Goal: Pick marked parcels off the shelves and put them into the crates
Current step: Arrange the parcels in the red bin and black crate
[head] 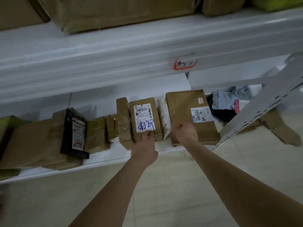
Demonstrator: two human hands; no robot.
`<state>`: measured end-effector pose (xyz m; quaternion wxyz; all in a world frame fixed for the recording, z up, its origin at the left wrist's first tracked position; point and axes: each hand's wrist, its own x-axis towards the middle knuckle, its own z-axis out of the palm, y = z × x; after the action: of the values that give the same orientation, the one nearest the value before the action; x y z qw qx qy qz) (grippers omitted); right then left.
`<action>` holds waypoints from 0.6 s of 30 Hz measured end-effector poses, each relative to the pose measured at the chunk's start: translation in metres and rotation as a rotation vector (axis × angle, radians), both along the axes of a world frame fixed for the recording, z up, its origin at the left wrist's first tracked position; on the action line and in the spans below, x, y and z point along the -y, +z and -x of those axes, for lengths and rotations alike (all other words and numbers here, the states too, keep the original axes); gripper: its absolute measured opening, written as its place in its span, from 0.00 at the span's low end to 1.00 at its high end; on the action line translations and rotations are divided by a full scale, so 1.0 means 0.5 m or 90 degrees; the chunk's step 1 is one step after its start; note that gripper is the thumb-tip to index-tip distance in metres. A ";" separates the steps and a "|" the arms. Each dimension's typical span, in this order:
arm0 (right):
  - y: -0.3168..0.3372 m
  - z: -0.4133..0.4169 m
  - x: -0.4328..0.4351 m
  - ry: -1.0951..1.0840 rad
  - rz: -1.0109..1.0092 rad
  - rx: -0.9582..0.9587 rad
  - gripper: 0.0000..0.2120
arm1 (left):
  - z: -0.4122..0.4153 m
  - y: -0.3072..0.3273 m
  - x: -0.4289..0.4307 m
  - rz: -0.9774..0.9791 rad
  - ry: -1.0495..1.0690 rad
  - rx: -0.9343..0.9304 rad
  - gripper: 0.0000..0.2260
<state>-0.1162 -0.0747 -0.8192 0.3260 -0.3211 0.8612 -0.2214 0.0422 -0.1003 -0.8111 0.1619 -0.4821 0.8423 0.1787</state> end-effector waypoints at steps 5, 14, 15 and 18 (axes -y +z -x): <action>-0.026 -0.021 0.016 0.028 0.050 0.095 0.20 | 0.013 -0.016 0.016 0.068 -0.026 -0.013 0.32; -0.041 -0.007 0.042 -0.043 0.042 -0.032 0.10 | 0.001 -0.043 0.029 0.057 -0.015 -0.055 0.30; -0.025 -0.005 0.036 -0.058 0.060 -0.035 0.09 | -0.001 -0.032 0.029 0.031 0.013 -0.082 0.29; 0.027 0.011 0.006 -0.111 0.127 0.008 0.09 | -0.005 0.009 0.019 -0.006 0.149 -0.226 0.26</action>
<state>-0.1216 -0.0777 -0.8058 0.2777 -0.2741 0.8575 -0.3353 0.0446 -0.1100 -0.8064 -0.0086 -0.5366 0.7952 0.2821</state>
